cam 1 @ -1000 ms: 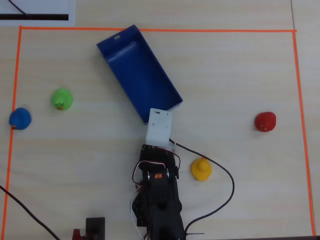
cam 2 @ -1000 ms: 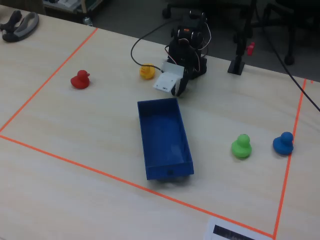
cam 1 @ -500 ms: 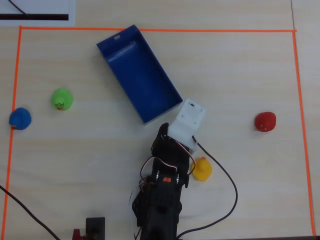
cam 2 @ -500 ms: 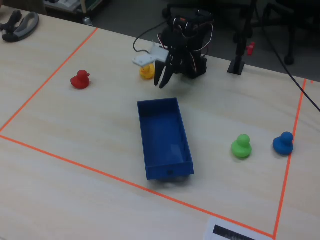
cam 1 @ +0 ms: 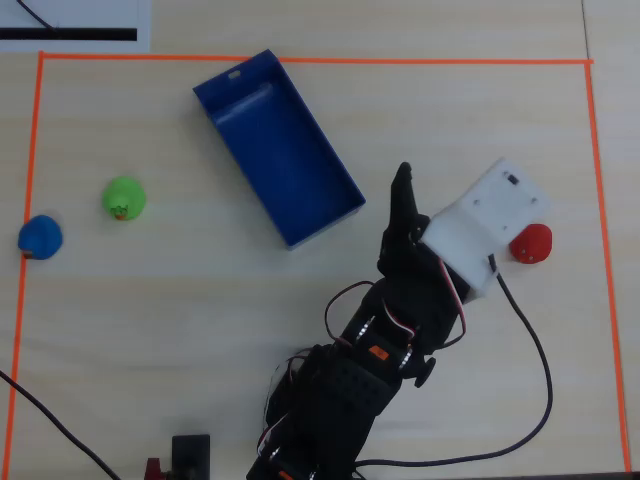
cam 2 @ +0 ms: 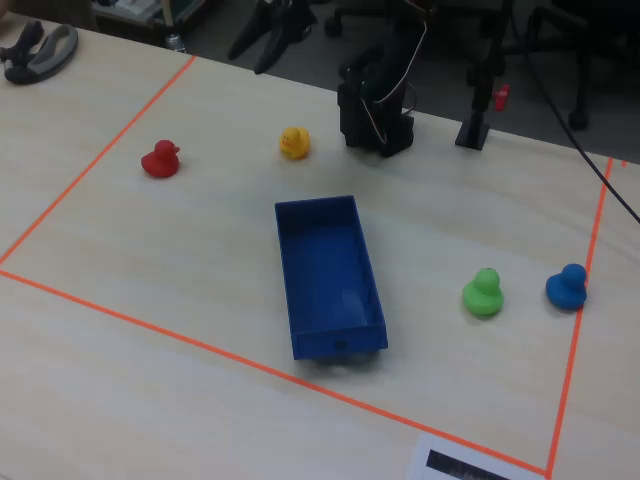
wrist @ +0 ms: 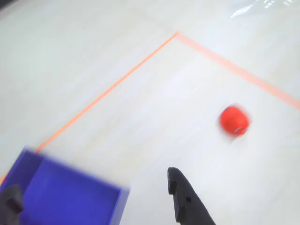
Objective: Grasp red duck and put it into box.
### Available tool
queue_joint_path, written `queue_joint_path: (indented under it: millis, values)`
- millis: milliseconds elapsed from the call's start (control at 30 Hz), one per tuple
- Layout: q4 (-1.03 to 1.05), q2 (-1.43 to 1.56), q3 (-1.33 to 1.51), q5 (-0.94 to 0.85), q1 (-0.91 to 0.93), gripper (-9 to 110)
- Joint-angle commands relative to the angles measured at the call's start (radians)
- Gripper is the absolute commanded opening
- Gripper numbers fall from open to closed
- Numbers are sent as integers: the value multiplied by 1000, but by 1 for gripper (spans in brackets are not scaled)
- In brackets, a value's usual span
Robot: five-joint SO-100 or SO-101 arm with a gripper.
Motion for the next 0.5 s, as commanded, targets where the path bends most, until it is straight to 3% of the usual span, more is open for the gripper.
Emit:
queue_joint_path:
  millis: [0,167,467]
  values:
    - [-58,-38,-94,-20,58,47]
    - [-100,-170,-199,-11,163,48]
    - [-403,-394,-120,-25,318,48]
